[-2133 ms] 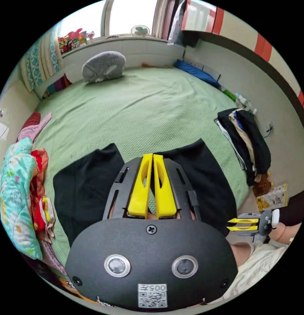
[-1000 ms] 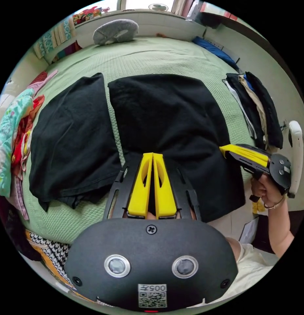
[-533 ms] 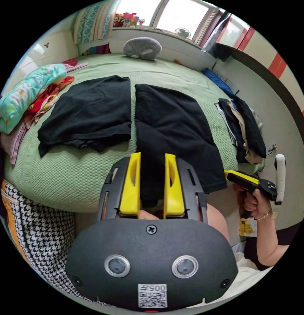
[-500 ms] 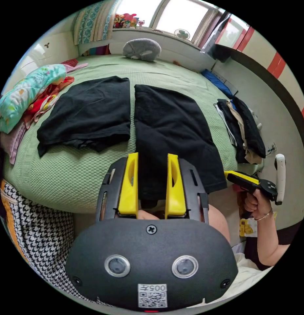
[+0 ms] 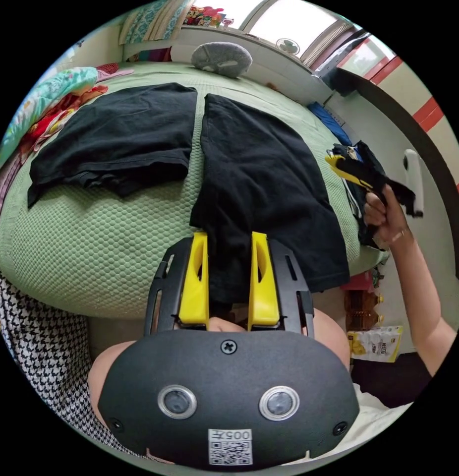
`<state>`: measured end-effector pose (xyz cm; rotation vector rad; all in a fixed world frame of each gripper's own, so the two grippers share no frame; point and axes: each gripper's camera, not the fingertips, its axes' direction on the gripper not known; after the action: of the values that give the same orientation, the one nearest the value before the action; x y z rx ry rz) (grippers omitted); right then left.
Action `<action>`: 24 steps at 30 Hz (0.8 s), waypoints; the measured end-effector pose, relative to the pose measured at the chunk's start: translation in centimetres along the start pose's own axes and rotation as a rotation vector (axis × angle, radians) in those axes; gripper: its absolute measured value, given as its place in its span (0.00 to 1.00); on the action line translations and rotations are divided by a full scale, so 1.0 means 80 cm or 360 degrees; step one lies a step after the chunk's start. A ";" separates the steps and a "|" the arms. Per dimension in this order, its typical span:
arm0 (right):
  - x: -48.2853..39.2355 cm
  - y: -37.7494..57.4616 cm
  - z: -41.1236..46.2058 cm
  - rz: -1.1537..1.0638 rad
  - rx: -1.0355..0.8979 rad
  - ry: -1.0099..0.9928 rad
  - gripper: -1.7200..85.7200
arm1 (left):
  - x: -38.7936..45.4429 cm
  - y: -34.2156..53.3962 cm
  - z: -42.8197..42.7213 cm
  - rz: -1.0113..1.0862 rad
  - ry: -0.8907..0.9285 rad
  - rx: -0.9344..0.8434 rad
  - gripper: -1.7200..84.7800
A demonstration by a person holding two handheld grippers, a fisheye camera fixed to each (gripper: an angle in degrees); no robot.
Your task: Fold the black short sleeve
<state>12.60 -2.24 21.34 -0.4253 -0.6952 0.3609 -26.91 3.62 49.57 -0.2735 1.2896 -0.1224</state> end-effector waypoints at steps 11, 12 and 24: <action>-0.023 -0.047 0.061 -0.0076 -0.0054 0.0142 0.12 | 0.010 0.023 -0.013 0.0124 -0.0127 0.0004 0.15; -0.029 -0.044 0.058 -0.0101 -0.0036 0.0164 0.09 | 0.015 0.025 -0.015 0.0142 -0.0166 0.0006 0.15; -0.104 -0.050 -0.051 -0.0266 0.0130 0.0312 0.01 | 0.047 0.042 -0.082 0.0283 -0.0217 0.0097 0.08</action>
<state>10.14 -10.45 16.06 -0.3176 -0.5191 0.1856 -32.36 5.11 43.50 -0.1121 1.1670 0.0087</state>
